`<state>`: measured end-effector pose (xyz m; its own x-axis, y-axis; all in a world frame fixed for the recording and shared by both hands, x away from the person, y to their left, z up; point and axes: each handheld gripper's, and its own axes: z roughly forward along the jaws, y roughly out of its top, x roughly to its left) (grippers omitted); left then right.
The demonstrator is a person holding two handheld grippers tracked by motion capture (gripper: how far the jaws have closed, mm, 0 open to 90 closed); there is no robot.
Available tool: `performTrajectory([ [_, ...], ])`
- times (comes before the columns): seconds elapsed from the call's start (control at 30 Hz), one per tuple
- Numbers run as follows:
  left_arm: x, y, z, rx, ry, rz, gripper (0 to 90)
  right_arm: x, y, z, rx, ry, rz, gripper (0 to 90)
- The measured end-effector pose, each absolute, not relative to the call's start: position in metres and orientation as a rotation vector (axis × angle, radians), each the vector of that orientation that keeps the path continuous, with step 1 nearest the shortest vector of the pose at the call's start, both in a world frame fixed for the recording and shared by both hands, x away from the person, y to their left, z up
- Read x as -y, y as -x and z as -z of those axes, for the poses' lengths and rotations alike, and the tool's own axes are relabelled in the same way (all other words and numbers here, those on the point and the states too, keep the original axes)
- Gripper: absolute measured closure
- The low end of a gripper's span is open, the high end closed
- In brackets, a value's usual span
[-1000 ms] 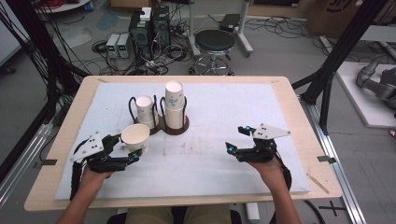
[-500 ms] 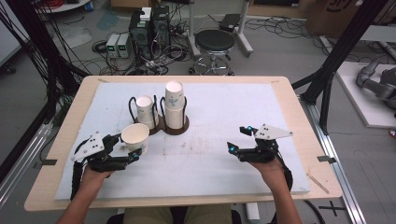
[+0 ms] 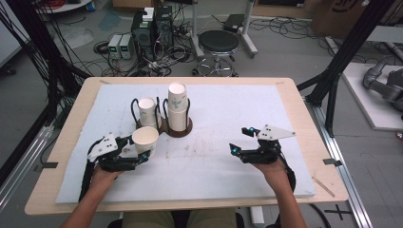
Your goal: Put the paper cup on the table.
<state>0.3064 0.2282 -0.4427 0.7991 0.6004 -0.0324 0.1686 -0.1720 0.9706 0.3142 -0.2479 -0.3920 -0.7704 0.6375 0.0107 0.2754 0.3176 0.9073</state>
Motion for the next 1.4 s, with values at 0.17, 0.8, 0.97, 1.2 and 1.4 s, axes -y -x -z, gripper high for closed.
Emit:
performTrajectory([
  [0.17, -0.219, -0.313, 0.45, -0.676, -1.804, -0.432, 32.7, 0.251, -0.31, 0.39, -2.227, -0.809, -1.444, 22.9],
  [0.8, -0.22, -0.305, 0.449, -0.794, -1.984, -0.425, 33.7, 0.26, -0.304, 0.388, -2.215, -0.826, -1.441, 23.1],
  [0.97, -0.221, -0.303, 0.45, -0.801, -1.98, -0.416, 31.2, 0.26, -0.303, 0.388, -2.214, -0.824, -1.443, 23.1],
  [1.2, -0.228, -0.292, 0.441, -0.818, -1.912, -0.372, 15.4, 0.263, -0.303, 0.389, -2.214, -0.84, -1.441, 23.0],
  [1.4, -0.245, -0.274, 0.427, -0.785, -1.83, -0.418, 15.4, 0.267, -0.3, 0.392, -2.219, -0.86, -1.414, 23.0],
])
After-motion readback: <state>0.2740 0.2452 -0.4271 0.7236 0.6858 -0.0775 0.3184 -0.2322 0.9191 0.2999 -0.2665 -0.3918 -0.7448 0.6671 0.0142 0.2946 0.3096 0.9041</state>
